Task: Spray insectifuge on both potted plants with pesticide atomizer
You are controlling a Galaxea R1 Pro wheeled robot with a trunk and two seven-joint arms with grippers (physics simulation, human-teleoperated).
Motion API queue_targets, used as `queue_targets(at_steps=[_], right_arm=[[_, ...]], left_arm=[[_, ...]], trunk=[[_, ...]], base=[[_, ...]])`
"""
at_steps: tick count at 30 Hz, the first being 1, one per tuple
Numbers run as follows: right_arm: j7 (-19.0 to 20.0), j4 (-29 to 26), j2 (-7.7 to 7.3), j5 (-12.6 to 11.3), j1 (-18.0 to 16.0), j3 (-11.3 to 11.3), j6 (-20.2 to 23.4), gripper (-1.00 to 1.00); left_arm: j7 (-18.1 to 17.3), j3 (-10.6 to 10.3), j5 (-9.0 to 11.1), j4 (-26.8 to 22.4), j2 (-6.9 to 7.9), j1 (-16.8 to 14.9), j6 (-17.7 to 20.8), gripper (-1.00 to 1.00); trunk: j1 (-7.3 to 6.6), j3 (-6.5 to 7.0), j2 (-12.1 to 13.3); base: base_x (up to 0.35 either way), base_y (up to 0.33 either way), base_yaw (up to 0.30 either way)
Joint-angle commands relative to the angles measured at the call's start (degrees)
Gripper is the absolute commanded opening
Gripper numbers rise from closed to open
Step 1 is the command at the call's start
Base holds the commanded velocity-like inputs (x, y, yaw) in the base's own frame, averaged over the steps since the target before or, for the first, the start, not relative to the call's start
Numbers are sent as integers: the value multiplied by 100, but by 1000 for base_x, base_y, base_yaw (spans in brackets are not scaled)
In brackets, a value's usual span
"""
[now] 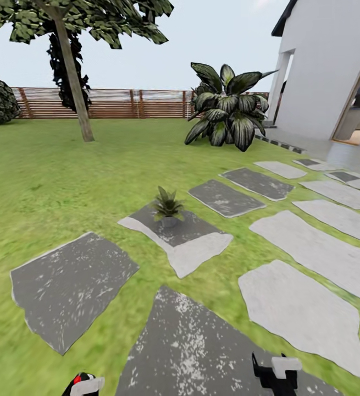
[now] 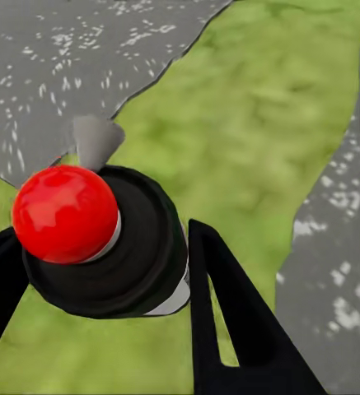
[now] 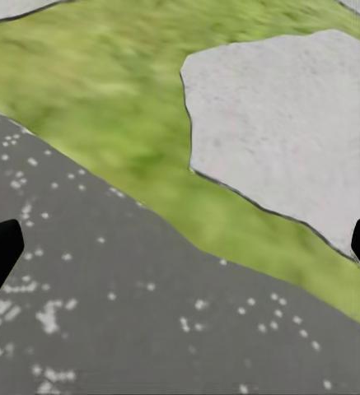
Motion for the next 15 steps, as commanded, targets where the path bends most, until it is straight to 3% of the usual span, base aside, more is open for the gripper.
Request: queue_targets(at_steps=[1, 15], right_arm=[[-4, 3, 3, -43, -5, 52, -13, 100], [10, 3, 10, -39, -3, 53, -9, 100]], left_arm=[[-7, -11, 37, 1, 1, -1, -18, -100], [-7, -11, 36, 0, 1, -1, -18, -100]], trunk=[[2, -5, -2], [2, -5, -2]], base=[[339, 0, -119], [339, 0, -10]])
